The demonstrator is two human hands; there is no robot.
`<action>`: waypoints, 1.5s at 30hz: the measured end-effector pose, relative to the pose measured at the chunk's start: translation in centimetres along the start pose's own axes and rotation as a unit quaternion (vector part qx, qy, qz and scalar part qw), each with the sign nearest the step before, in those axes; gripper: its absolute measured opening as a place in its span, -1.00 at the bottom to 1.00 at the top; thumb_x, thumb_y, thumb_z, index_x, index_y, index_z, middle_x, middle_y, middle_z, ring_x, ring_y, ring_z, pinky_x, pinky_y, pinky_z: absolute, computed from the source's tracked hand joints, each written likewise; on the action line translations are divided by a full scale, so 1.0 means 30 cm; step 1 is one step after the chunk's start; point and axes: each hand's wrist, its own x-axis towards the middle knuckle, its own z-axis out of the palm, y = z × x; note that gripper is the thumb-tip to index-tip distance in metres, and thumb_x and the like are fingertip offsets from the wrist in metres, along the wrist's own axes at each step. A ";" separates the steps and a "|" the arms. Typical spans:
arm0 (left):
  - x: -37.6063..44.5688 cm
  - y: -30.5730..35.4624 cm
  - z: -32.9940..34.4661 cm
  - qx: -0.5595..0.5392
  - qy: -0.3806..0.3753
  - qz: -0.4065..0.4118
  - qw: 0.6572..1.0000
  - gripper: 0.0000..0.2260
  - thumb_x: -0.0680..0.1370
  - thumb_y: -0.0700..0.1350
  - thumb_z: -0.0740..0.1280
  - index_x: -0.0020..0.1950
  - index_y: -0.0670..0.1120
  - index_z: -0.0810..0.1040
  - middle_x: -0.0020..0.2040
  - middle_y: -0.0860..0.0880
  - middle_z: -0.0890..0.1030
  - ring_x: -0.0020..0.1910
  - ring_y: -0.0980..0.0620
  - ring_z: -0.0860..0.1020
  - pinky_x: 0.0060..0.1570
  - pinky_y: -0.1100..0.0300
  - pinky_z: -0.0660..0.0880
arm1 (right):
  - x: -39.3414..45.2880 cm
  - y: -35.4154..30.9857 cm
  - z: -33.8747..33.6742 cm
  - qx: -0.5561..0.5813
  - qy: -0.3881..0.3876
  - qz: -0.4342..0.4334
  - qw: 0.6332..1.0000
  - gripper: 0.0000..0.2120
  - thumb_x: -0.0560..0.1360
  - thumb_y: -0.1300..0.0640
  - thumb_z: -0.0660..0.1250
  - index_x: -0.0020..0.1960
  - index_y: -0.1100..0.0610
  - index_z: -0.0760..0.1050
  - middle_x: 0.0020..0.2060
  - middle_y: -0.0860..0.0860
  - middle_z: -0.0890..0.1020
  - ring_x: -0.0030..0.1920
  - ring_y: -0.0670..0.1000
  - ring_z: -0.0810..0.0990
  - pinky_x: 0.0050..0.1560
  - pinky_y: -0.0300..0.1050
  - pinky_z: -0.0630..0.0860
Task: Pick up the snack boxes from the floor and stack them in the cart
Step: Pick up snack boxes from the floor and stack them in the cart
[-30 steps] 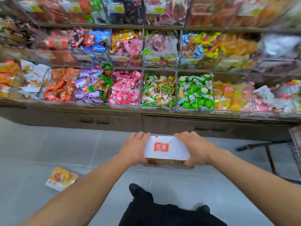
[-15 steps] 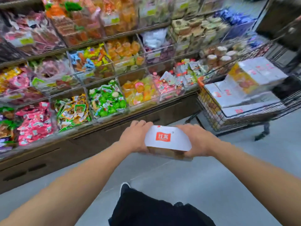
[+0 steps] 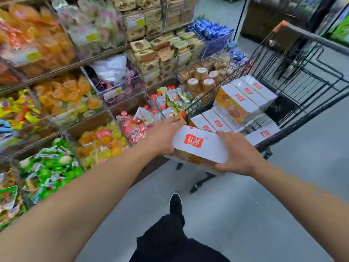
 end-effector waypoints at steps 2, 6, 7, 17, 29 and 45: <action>0.125 0.009 -0.031 -0.003 -0.005 0.005 1.000 -0.15 0.32 -0.01 0.47 0.53 0.13 0.12 0.49 -0.06 0.23 0.39 -0.20 0.34 0.25 -0.10 0.44 | 0.067 0.068 -0.002 0.027 0.017 0.036 0.999 -0.01 0.17 -0.39 0.38 0.47 0.03 0.22 0.25 0.03 0.47 0.24 0.13 0.40 0.22 0.09 0.44; 0.361 0.021 -0.018 -0.129 -0.016 -0.059 0.990 -0.07 0.36 -0.06 0.47 0.59 0.04 -0.03 0.58 -0.09 0.06 0.51 -0.20 0.19 0.34 -0.08 0.36 | 0.163 0.173 0.015 0.077 0.079 0.110 0.988 -0.25 0.15 -0.34 0.41 0.20 0.04 0.39 -0.04 -0.02 0.51 0.00 0.10 0.47 -0.05 0.00 0.40; 0.434 0.038 -0.002 -0.191 -0.011 -0.080 0.978 -0.05 0.36 -0.01 0.47 0.59 0.01 -0.05 0.58 -0.09 0.09 0.53 -0.17 0.16 0.38 -0.08 0.32 | 0.189 0.216 0.021 0.091 0.093 0.139 0.982 -0.26 0.13 -0.31 0.41 0.18 0.04 0.40 -0.06 -0.03 0.48 -0.02 0.10 0.46 -0.07 -0.01 0.37; 0.873 0.324 0.157 -0.624 -0.210 -0.318 0.683 -0.53 0.49 0.08 0.42 0.31 -0.03 0.37 0.23 -0.08 0.50 -0.02 -0.15 0.58 -0.09 0.04 0.59 | 0.463 0.559 0.097 0.157 0.111 0.233 0.953 -0.14 0.18 -0.30 0.46 0.34 0.08 0.31 0.12 0.01 0.43 0.20 0.10 0.35 0.18 -0.13 0.25; 1.259 0.419 0.308 -0.616 -0.100 -0.370 0.688 -0.49 0.33 -0.09 0.45 0.24 0.19 0.44 -0.06 0.00 0.64 -0.33 -0.02 0.55 -0.41 0.19 0.46 | 0.788 0.883 0.233 0.077 -0.085 0.118 0.986 0.04 0.31 -0.18 0.48 0.57 0.12 -0.01 0.42 0.21 0.24 0.37 0.28 0.25 0.37 0.17 0.24; 1.271 0.428 0.399 -0.492 -0.102 -0.360 0.786 -0.36 0.49 -0.06 0.38 0.52 0.14 0.21 0.42 0.02 0.42 0.30 -0.03 0.47 0.21 -0.08 0.51 | 0.852 1.052 0.201 -0.140 -0.135 -0.067 0.979 -0.13 0.41 0.17 0.43 0.56 0.02 -0.01 0.55 0.07 0.08 0.54 0.25 -0.01 0.53 0.23 -0.06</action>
